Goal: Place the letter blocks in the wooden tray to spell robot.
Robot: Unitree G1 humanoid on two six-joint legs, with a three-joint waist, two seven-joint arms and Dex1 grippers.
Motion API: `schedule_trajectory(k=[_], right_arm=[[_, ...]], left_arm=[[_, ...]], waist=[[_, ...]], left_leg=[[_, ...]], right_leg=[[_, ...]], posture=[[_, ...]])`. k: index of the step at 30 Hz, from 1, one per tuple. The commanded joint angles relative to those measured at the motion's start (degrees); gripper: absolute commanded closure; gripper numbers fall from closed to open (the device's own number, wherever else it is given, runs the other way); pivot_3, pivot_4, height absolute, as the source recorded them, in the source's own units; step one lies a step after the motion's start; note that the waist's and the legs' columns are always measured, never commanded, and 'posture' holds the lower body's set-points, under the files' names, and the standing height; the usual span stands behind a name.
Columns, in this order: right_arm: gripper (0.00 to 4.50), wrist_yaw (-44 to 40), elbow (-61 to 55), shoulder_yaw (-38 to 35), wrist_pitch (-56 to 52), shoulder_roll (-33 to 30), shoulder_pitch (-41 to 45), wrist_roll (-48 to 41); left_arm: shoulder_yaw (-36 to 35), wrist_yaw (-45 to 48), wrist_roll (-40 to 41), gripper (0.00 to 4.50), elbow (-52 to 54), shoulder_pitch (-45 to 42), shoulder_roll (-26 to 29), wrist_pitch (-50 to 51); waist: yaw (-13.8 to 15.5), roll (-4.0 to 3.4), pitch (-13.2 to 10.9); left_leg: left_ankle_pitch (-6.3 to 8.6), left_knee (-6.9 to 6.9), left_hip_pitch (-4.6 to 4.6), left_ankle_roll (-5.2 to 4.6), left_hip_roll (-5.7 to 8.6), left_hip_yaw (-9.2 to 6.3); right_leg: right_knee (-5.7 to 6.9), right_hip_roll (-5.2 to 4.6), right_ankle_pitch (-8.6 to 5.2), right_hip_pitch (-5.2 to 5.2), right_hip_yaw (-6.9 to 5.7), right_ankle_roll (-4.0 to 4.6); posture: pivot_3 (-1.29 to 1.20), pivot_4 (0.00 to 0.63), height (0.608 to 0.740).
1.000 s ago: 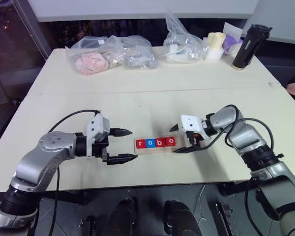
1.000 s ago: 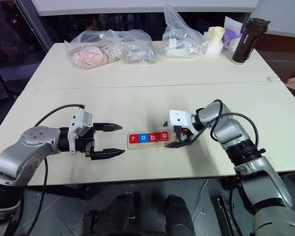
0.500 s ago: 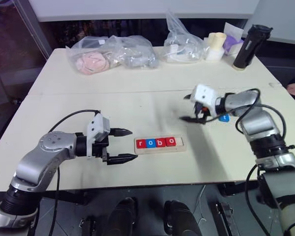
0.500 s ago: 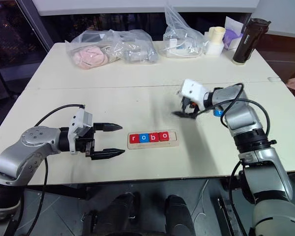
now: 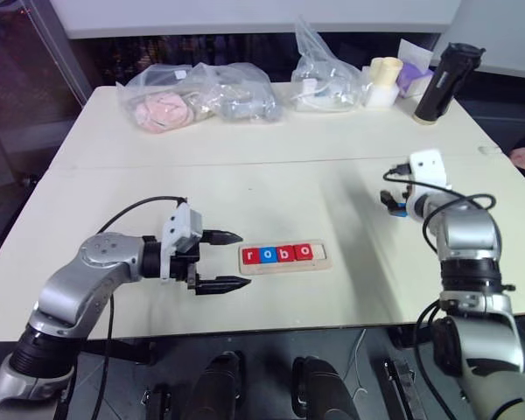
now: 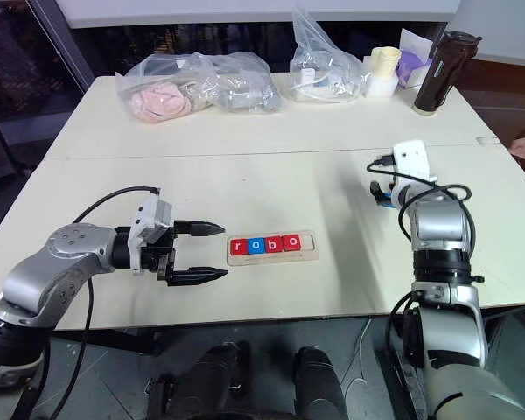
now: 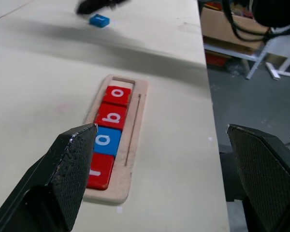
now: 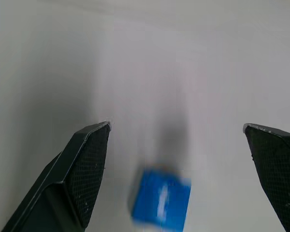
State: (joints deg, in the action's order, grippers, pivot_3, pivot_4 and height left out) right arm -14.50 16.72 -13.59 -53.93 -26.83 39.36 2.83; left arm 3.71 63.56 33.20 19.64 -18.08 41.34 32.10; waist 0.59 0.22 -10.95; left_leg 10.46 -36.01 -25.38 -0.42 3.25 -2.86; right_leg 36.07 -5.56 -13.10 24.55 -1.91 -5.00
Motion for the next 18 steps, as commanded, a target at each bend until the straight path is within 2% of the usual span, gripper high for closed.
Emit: schedule_trajectory(k=[1,15,18], right_arm=[[0.05,2.9,-3.3,-4.2,-3.1,0.7,0.8,-2.4],[0.05,5.0,2.8,-5.6,-2.8,1.3,0.3,-7.4],[0.94,4.3,2.7,-3.7,-1.5,1.9,0.8,-7.9]], left_arm=[[-0.5,0.5,0.5,0.00,0.3,-1.3,-0.1,-0.7],[-0.9,0.5,0.6,0.00,0.2,-1.9,-0.5,-0.7],[-0.8,0.5,0.5,0.00,0.2,-2.0,-0.5,-0.8]], waist=[[-0.2,-0.03,0.0],[-1.0,0.01,0.0],[-1.3,0.01,0.0]], left_leg=[[0.00,-0.01,0.01,-0.01,0.00,0.04],[-0.01,-0.10,0.13,-0.03,-0.02,0.08],[-0.01,-0.08,0.13,-0.03,-0.02,0.08]], right_leg=[[0.02,0.00,0.00,0.00,0.00,0.00],[0.06,0.06,0.01,-0.13,-0.01,-0.02],[0.06,0.06,0.00,-0.14,-0.01,-0.02]], posture=[[0.00,0.150,0.725],[0.00,0.150,0.725],[0.00,0.150,0.725]])
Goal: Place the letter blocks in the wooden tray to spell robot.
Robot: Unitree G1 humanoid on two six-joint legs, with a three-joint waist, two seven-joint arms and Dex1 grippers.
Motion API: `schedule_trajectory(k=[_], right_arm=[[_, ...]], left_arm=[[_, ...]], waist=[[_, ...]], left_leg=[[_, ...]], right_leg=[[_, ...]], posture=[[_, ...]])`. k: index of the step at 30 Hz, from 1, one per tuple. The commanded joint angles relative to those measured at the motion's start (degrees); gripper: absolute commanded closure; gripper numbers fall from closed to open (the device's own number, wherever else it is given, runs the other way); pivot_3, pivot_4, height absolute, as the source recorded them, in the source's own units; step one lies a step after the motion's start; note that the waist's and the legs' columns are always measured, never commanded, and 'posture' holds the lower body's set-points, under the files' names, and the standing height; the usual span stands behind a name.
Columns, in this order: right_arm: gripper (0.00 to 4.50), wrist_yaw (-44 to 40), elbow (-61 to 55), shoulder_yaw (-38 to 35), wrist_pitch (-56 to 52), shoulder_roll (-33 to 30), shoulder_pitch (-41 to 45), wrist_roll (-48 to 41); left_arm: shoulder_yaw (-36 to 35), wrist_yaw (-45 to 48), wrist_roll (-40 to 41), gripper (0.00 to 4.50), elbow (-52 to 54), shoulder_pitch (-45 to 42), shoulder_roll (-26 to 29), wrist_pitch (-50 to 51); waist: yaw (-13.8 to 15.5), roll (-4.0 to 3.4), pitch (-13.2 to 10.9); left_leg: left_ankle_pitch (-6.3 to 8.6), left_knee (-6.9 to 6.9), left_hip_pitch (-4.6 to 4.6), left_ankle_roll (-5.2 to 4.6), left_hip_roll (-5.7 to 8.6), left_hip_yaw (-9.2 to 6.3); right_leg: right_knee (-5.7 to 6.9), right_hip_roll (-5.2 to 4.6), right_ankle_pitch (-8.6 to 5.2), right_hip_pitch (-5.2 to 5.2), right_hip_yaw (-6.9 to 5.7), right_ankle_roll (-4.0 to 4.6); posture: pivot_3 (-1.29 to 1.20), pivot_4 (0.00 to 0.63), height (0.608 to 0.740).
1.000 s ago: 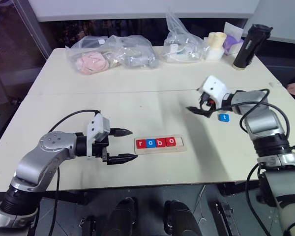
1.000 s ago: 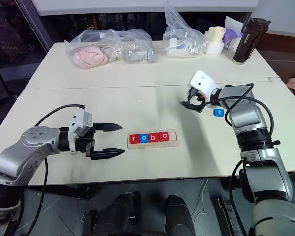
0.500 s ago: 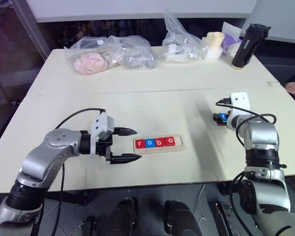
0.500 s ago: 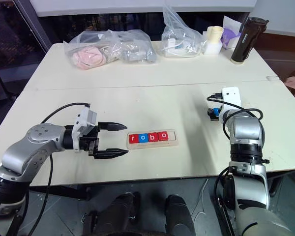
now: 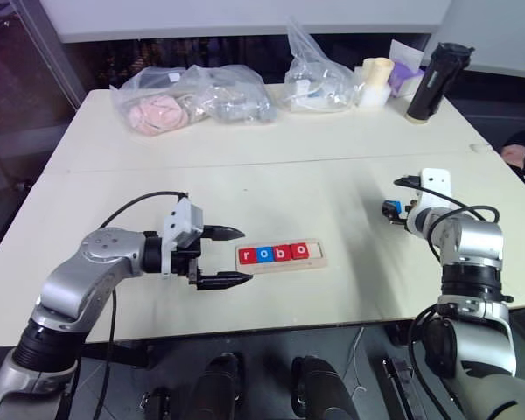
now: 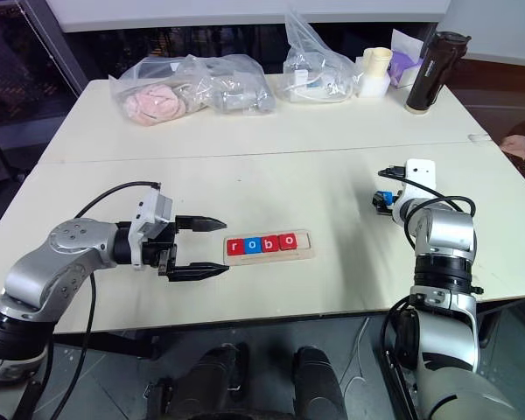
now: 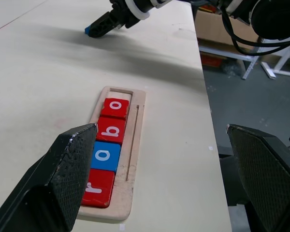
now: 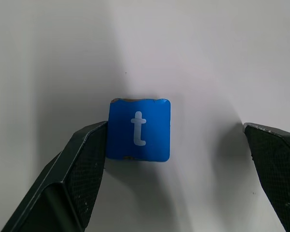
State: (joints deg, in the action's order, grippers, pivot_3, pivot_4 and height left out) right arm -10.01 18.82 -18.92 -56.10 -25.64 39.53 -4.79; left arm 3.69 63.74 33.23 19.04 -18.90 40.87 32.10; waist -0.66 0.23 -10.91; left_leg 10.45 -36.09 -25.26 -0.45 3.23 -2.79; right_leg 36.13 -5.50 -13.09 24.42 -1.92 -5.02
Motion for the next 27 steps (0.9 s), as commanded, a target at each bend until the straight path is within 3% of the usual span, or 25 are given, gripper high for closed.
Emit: schedule_trajectory(k=[1,5,12,20,23,27], right_arm=[[1.48,-0.4,0.6,2.2,1.1,0.8,0.7,-0.5],[3.36,-0.8,0.0,3.0,1.1,1.1,0.7,-1.4],[3.34,0.8,-9.2,1.6,-8.1,2.4,-1.5,-3.8],[3.34,4.2,-47.5,1.6,-35.0,10.8,-14.4,-6.8],[3.34,6.1,-56.9,2.2,-36.4,14.4,-19.7,-7.7],[3.34,8.6,-59.5,2.2,-36.4,14.9,-21.3,-7.2]], left_arm=[[-0.7,0.3,0.5,0.00,0.8,-1.2,-0.1,-0.8],[-0.4,0.2,0.3,0.00,0.7,-1.3,-0.5,-0.9],[-0.1,0.5,0.0,0.00,0.3,-1.7,-0.7,-1.0],[-0.1,1.0,-0.2,0.00,-0.5,-1.4,-1.0,-1.6],[0.2,1.1,-0.4,0.00,-1.0,-1.4,-1.4,-1.9],[0.7,1.4,-0.6,0.00,-1.5,-1.4,-1.9,-2.5]], waist=[[-0.1,0.00,0.0],[-0.1,0.01,0.0],[0.0,0.01,0.0],[0.1,-0.01,0.0],[0.1,-0.02,0.0],[0.0,-0.04,0.0]], left_leg=[[0.00,0.00,0.00,0.00,0.00,0.00],[0.00,-0.02,0.00,0.00,0.00,0.00],[0.00,0.05,0.00,0.00,-0.01,-0.01],[0.00,0.12,-0.08,0.00,-0.02,-0.13],[0.01,0.12,-0.08,0.01,-0.02,-0.17],[0.10,0.10,-0.08,0.16,-0.02,-0.19]], right_leg=[[0.00,0.00,0.00,0.00,0.00,0.00],[0.00,0.01,0.00,0.00,0.00,0.00],[0.00,0.00,0.00,0.03,0.00,0.00],[0.00,0.00,-0.03,0.12,0.01,-0.02],[-0.02,-0.06,-0.04,0.13,0.01,-0.02],[-0.06,-0.12,-0.03,0.13,0.02,0.00]], posture=[[0.00,0.150,0.725],[0.00,0.150,0.725],[0.00,0.150,0.725],[0.00,0.150,0.725],[0.00,0.150,0.725],[0.00,0.150,0.725]])
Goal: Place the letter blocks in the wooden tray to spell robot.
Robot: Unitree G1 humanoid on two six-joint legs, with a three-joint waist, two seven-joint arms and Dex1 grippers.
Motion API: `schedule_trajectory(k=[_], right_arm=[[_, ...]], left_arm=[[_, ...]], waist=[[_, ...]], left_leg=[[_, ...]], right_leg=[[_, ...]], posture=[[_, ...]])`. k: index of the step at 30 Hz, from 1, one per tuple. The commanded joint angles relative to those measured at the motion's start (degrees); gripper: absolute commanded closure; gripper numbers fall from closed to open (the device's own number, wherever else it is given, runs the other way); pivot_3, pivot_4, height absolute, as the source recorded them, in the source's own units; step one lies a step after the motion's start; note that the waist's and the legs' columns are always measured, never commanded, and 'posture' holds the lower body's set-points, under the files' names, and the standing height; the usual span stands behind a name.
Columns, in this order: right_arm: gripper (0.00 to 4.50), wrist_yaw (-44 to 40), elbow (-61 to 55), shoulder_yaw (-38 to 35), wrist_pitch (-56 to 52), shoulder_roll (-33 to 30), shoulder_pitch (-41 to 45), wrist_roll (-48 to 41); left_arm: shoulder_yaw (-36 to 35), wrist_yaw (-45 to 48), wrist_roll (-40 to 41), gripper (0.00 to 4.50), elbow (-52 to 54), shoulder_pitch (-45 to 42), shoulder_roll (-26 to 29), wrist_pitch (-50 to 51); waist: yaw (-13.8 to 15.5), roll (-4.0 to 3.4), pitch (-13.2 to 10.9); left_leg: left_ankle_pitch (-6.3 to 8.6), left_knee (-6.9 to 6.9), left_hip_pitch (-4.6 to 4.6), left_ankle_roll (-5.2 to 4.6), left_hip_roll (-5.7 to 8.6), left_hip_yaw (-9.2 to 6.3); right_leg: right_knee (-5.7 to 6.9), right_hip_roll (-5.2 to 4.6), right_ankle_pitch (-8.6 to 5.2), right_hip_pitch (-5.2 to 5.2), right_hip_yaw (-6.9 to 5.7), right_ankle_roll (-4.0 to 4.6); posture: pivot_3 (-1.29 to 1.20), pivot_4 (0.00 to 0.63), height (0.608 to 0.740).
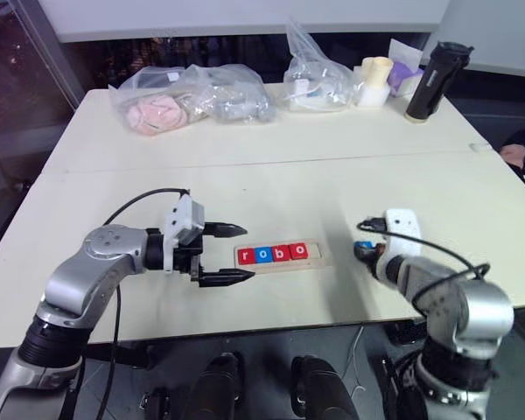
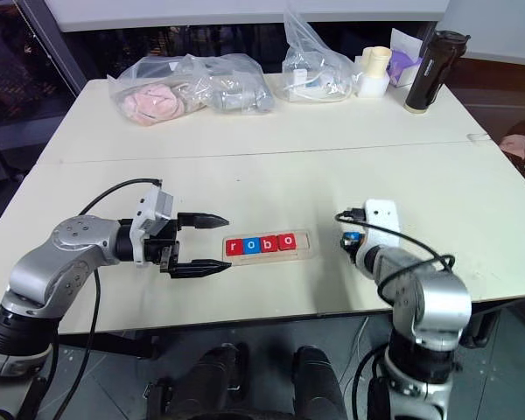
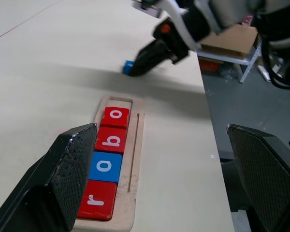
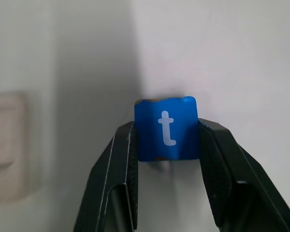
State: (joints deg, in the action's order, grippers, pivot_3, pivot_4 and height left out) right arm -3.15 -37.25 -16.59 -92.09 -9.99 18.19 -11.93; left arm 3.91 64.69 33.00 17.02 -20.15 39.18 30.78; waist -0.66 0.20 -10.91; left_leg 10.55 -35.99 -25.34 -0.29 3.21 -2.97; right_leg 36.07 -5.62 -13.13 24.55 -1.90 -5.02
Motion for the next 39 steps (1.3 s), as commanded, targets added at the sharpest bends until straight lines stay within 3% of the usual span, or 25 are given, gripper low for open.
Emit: schedule_trajectory(k=[1,11,15,17,18,20,22,25,28,33,39], right_arm=[[3.34,2.1,-3.6,-0.2,-0.4,-0.9,-0.2,-0.1],[3.34,2.8,-1.8,0.0,-0.4,-1.9,-0.4,-1.8],[1.30,2.1,-1.7,0.6,-0.4,-3.0,-0.5,-3.1],[0.27,-1.0,-1.2,1.7,-0.4,-7.1,-0.3,-6.0],[0.03,-3.9,-1.1,3.0,-0.4,-10.7,0.3,-8.1],[0.03,-6.9,-0.8,4.5,-0.4,-14.9,1.1,-10.8],[0.03,-12.9,-1.0,8.9,2.2,-23.1,2.5,-13.1],[0.03,-30.5,0.2,17.2,23.1,-41.7,-1.1,-11.3],[0.03,-45.8,9.6,19.6,47.5,-52.6,-4.9,-6.2],[0.03,-58.0,25.9,21.5,66.7,-53.9,-0.8,-3.3],[0.03,-65.3,40.7,25.1,75.3,-50.7,6.5,0.4]], left_arm=[[0.6,0.5,-0.5,0.00,0.4,-0.1,-0.3,-1.3],[0.9,0.2,-0.8,0.00,0.3,-0.3,-0.8,-1.8],[0.4,0.1,-0.8,0.00,0.6,0.1,-0.4,-1.7],[0.2,0.1,-0.7,0.00,0.8,0.3,-0.1,-1.5],[0.1,0.1,-0.7,0.00,0.8,0.3,0.0,-1.5],[0.1,0.1,-0.7,0.00,0.9,0.4,0.2,-1.5],[0.0,0.1,-0.6,0.00,0.8,0.3,0.3,-1.5],[0.1,0.1,-0.7,0.00,0.9,0.1,0.5,-1.5],[0.1,0.1,-0.7,0.00,0.7,-0.2,0.6,-1.6],[-0.1,0.0,-0.7,0.00,0.9,-0.5,0.8,-1.5],[-0.6,-0.5,-0.3,0.00,1.7,0.0,1.0,-1.2]], waist=[[0.0,0.00,0.0],[0.0,0.00,0.0],[0.0,0.00,0.0],[0.0,0.00,0.0],[0.0,-0.01,0.0],[0.0,0.00,0.0],[0.0,0.00,0.0],[0.1,-0.08,-0.1],[0.1,-0.03,-0.1],[0.0,-0.01,-0.1],[0.1,-0.01,-0.1]], left_leg=[[0.01,0.00,-0.01,0.02,0.00,0.00],[-0.08,0.20,-0.06,-0.12,0.01,0.02],[-0.08,0.20,-0.05,-0.12,0.00,0.02],[-0.07,0.20,-0.05,-0.12,0.00,0.02],[-0.07,0.19,-0.06,-0.12,0.00,0.02],[-0.08,0.18,-0.07,-0.12,0.01,0.04],[-0.07,0.17,-0.06,-0.13,0.00,0.02],[-0.07,0.18,-0.09,-0.13,0.00,0.04],[-0.05,0.26,-0.07,-0.15,-0.03,-0.02],[0.03,0.26,-0.07,-0.28,-0.03,0.17],[0.03,0.26,-0.08,-0.27,-0.04,0.12]], right_leg=[[-0.01,-0.01,0.00,0.00,0.00,0.01],[-0.07,-0.02,0.00,0.11,0.00,0.03],[-0.07,-0.02,0.00,0.11,0.00,0.03],[-0.08,-0.02,0.00,0.11,0.00,0.03],[-0.10,-0.03,0.00,0.10,0.00,0.02],[-0.15,-0.04,0.00,0.07,-0.01,0.02],[-0.19,-0.04,-0.01,0.03,-0.03,0.01],[-0.29,-0.06,-0.09,0.01,-0.07,-0.13],[-0.69,-0.04,-0.14,-0.21,-0.29,-0.23],[-0.87,-0.12,0.07,-0.25,-0.26,-0.16],[-0.84,-0.10,0.09,-0.22,-0.21,-0.13]], posture=[[0.00,0.150,0.725],[0.00,0.150,0.725],[0.00,0.150,0.725],[0.00,0.150,0.725],[0.00,0.150,0.725],[0.00,0.150,0.725],[0.00,0.150,0.725],[0.00,0.150,0.725],[0.00,0.150,0.725],[0.00,0.150,0.725],[0.00,0.150,0.725]])
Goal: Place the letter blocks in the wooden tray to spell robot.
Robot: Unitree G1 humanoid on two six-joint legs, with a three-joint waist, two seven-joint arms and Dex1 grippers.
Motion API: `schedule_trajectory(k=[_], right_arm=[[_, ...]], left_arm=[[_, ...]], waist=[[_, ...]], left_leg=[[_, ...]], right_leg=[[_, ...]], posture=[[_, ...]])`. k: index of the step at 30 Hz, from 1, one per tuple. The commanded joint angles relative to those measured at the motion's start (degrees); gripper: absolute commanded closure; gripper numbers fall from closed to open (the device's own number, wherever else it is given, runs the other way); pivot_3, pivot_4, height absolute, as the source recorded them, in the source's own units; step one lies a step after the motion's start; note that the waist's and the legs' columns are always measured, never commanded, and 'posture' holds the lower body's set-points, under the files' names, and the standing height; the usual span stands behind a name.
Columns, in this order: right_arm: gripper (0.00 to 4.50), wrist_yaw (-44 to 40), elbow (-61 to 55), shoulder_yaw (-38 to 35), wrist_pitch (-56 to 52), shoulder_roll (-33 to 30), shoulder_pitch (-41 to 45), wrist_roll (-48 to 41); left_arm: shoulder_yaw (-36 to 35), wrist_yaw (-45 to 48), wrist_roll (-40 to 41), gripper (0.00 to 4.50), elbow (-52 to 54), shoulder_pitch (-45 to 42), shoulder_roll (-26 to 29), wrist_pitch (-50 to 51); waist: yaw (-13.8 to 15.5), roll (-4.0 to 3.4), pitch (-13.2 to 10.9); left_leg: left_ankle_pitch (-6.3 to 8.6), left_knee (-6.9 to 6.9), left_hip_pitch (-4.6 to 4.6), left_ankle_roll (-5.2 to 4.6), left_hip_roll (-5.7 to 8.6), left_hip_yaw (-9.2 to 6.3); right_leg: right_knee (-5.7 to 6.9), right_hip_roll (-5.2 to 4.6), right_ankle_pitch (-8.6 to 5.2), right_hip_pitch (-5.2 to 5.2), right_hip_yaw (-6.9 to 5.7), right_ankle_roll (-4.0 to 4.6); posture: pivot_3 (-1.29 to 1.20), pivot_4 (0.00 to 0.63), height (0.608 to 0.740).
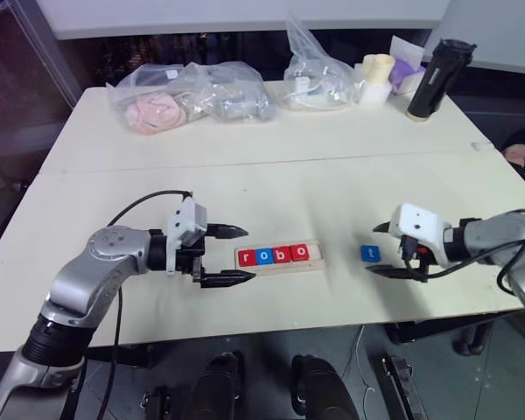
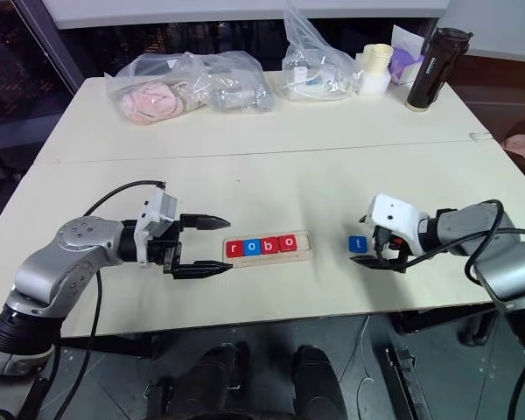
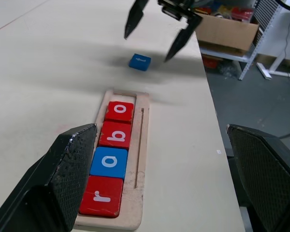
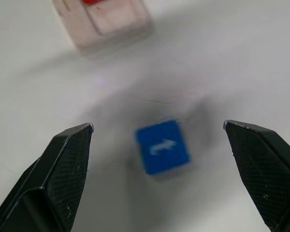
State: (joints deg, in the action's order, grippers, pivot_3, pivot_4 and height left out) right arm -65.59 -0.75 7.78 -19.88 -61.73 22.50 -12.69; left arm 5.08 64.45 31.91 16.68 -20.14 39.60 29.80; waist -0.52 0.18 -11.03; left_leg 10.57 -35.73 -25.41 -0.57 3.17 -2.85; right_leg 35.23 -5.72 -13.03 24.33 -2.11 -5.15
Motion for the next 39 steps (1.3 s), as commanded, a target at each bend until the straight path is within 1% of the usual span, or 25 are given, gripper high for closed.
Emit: schedule_trajectory(k=[1,5,8,13,14,15,19,20,26,31,39], right_arm=[[0.03,-3.5,6.2,1.1,4.0,1.8,3.2,1.8],[0.03,-6.1,11.3,2.1,5.4,3.7,4.9,3.2],[0.03,-7.4,12.8,2.0,4.9,4.9,4.8,3.1],[0.03,-7.5,14.8,2.1,7.1,5.4,4.3,5.3],[0.56,-7.3,15.1,1.9,7.1,5.6,4.4,5.4],[0.80,-7.2,15.3,1.8,6.9,5.8,4.6,5.6],[2.91,-7.7,16.0,1.7,7.2,5.9,5.0,6.0],[3.38,-7.8,15.9,1.7,7.3,5.8,5.1,6.2],[3.36,-8.5,12.2,1.9,7.2,6.9,7.7,5.8],[3.36,-10.8,7.6,4.4,6.1,9.8,11.2,6.0],[3.36,-12.4,12.4,9.6,8.9,14.9,16.9,10.3]], left_arm=[[-1.8,-0.3,0.8,0.00,2.1,0.0,0.7,-0.2],[-1.9,-0.6,0.9,0.00,2.6,0.3,0.9,-0.1],[-2.0,-0.7,1.0,0.00,2.9,0.4,1.1,0.0],[-1.8,-0.7,1.0,0.00,2.7,0.1,1.2,0.1],[-1.8,-0.7,1.0,0.00,2.7,0.1,1.2,0.1],[-1.7,-0.7,1.0,0.00,2.6,-0.1,1.2,0.2],[-1.4,-0.8,0.9,0.00,2.4,-0.5,0.9,0.2],[-1.3,-0.8,0.9,0.00,2.4,-0.6,0.8,0.3],[-1.3,-0.8,0.9,0.00,2.3,-0.5,0.7,0.2],[-1.2,-1.1,0.9,0.00,2.4,-0.6,0.5,0.2],[-2.1,-1.7,1.1,0.00,3.5,0.2,0.7,0.7]], waist=[[0.0,0.00,0.0],[0.3,-0.01,0.0],[0.7,-0.01,0.0],[1.2,-0.01,0.0],[1.2,-0.01,0.0],[1.2,-0.01,0.0],[1.2,-0.01,0.0],[1.2,-0.01,0.0],[1.2,-0.01,0.0],[1.1,-0.02,0.0],[1.3,-0.01,0.0]], left_leg=[[0.00,0.00,0.00,0.00,0.00,0.01],[0.00,0.01,-0.01,0.00,0.01,0.01],[0.00,0.00,-0.01,0.00,0.02,0.02],[0.00,-0.05,0.00,0.01,0.01,0.02],[0.00,-0.06,0.00,0.01,0.01,0.02],[0.00,-0.07,0.00,0.01,0.01,0.02],[0.00,-0.18,0.00,0.01,0.01,0.02],[0.00,-0.21,0.00,0.01,0.01,0.02],[0.00,-0.26,0.00,0.01,0.01,0.02],[0.00,-0.23,0.01,0.01,0.00,0.03],[0.00,-0.31,-0.01,0.01,0.04,0.05]], right_leg=[[0.00,-0.01,0.00,0.00,0.01,0.00],[0.00,-0.02,0.01,0.01,0.03,0.01],[0.00,-0.01,0.01,0.01,0.04,0.01],[0.07,0.00,0.02,0.02,0.05,0.03],[0.08,0.00,0.02,0.02,0.05,0.03],[0.08,0.00,0.02,0.02,0.05,0.03],[0.13,0.00,0.03,-0.01,0.06,0.04],[0.14,0.00,0.03,-0.02,0.06,0.04],[0.20,0.00,0.04,-0.02,0.07,0.05],[0.27,0.05,0.05,0.04,0.12,0.04],[0.27,0.04,0.07,0.01,0.13,0.01]], posture=[[0.00,0.150,0.725],[0.00,0.150,0.725],[0.00,0.150,0.725],[0.00,0.150,0.725],[0.00,0.150,0.725],[0.00,0.150,0.725],[0.00,0.150,0.725],[0.00,0.150,0.725],[0.00,0.150,0.725],[0.00,0.150,0.725],[0.00,0.150,0.725]])
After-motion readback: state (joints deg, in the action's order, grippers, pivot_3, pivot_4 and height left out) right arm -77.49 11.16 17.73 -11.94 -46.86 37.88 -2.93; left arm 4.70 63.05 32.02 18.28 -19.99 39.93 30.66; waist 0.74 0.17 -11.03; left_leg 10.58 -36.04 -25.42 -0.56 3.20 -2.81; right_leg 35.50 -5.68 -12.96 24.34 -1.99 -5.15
